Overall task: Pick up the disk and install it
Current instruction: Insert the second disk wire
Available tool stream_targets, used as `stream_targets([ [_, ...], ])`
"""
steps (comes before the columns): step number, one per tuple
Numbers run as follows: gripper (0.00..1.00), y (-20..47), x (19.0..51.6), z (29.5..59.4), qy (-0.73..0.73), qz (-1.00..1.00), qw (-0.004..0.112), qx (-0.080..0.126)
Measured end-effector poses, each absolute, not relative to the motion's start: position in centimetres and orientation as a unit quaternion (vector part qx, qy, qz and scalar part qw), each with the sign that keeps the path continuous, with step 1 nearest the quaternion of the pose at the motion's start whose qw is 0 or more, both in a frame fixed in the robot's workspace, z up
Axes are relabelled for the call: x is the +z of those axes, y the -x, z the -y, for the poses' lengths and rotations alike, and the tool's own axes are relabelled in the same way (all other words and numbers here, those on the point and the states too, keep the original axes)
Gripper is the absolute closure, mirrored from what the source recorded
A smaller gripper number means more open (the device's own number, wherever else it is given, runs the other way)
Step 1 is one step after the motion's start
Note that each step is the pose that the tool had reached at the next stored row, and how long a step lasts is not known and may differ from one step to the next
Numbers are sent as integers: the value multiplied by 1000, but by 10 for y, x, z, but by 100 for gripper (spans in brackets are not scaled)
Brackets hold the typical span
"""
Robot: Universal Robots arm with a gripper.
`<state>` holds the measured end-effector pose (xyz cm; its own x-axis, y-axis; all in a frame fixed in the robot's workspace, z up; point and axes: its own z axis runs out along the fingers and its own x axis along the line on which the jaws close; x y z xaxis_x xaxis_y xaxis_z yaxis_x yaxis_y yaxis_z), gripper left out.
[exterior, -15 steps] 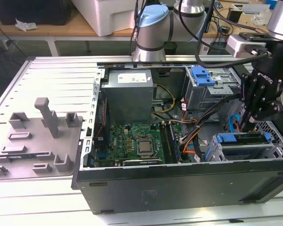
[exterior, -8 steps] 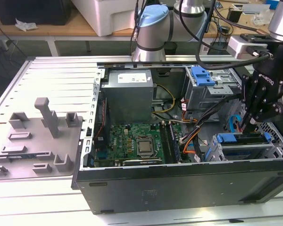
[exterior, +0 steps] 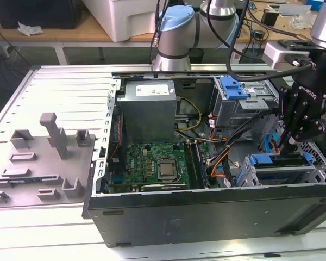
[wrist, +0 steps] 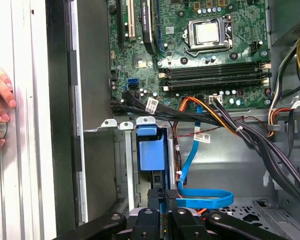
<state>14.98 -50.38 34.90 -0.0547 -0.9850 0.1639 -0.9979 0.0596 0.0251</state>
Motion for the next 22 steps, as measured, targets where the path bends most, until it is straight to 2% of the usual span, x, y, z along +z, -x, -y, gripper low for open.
stream_targets([
  [22,84,-151,345,504,-684,725,69,47],
])
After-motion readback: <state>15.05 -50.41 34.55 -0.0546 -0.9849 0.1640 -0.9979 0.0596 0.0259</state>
